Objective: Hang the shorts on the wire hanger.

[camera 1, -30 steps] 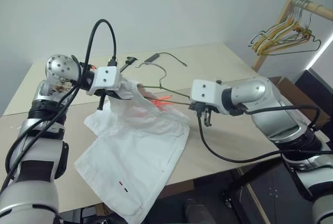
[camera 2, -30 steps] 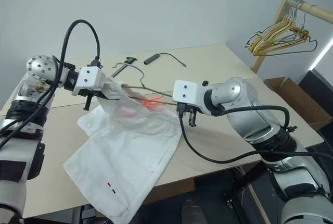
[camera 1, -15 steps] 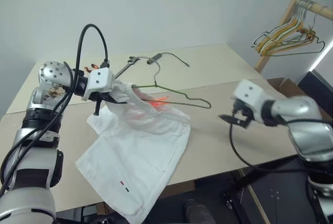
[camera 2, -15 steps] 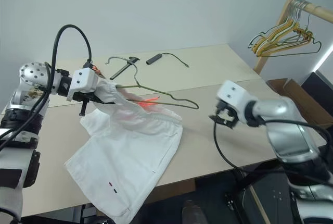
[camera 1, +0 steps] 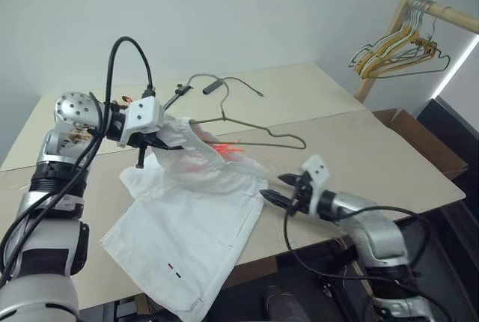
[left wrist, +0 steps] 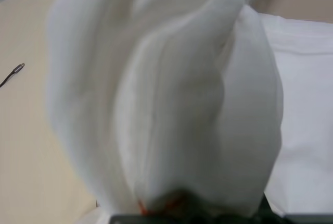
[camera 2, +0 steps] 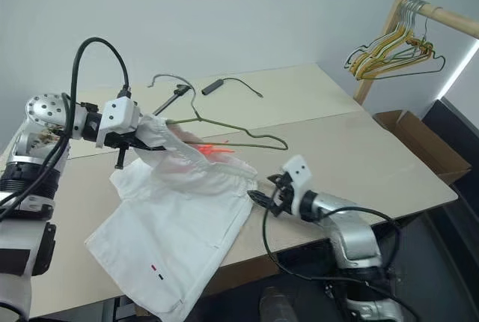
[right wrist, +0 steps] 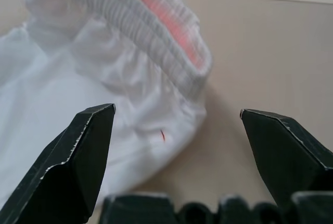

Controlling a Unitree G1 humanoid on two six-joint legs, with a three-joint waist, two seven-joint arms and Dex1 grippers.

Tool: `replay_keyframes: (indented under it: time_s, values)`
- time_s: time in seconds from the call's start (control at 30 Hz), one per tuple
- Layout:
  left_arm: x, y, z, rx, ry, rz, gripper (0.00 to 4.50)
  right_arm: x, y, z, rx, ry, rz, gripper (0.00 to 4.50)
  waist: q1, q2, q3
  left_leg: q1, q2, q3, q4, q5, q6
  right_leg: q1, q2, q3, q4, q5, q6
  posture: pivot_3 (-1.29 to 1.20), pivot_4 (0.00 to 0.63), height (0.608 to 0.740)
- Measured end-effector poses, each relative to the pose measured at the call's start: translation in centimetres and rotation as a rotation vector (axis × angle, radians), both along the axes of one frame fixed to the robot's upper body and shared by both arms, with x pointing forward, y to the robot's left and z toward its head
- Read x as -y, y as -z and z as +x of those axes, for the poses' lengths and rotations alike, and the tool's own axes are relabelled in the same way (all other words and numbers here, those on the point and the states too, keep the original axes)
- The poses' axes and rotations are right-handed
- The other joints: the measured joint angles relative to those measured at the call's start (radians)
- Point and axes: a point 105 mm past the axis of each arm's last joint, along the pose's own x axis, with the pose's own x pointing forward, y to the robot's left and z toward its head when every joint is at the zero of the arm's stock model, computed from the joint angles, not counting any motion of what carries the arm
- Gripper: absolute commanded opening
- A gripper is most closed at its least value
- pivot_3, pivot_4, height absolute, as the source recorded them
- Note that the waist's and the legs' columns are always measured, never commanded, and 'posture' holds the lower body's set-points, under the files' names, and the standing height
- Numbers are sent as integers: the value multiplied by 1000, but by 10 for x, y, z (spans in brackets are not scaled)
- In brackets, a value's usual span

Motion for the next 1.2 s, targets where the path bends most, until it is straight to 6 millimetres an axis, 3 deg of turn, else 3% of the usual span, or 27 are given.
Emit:
replay_keyframes:
  time_s: [0.17,0.43,0.6,0.8,1.2]
  values:
    - [2,1,-1,-2,-3,-13,0,-25,14,12,-65,-36,27,2842,-1,0,0,0,0,-2,0,0,0,-2,0,-1,5,0,0,-75,0,740]
    - [0,5,-3,-16,-18,-16,0,-7,14,12,-67,-17,25,66,-1,0,0,-1,0,-3,0,0,0,-2,0,-1,6,0,0,-83,0,740]
    - [-6,14,-6,-55,-41,-15,0,17,3,11,-21,9,-2,26,-1,0,0,-1,0,-3,0,0,0,-2,0,-1,6,0,0,-94,0,740]
    - [-20,28,-13,-99,-54,35,0,51,-26,6,60,-29,-89,26,-3,0,0,-1,0,-1,0,0,0,-1,0,-1,4,0,0,-105,0,740]
    - [-25,42,-8,-91,-92,113,0,61,-55,-8,150,-177,-212,26,-2,0,0,-2,0,1,0,0,0,-1,0,-2,-2,0,1,-119,0,740]
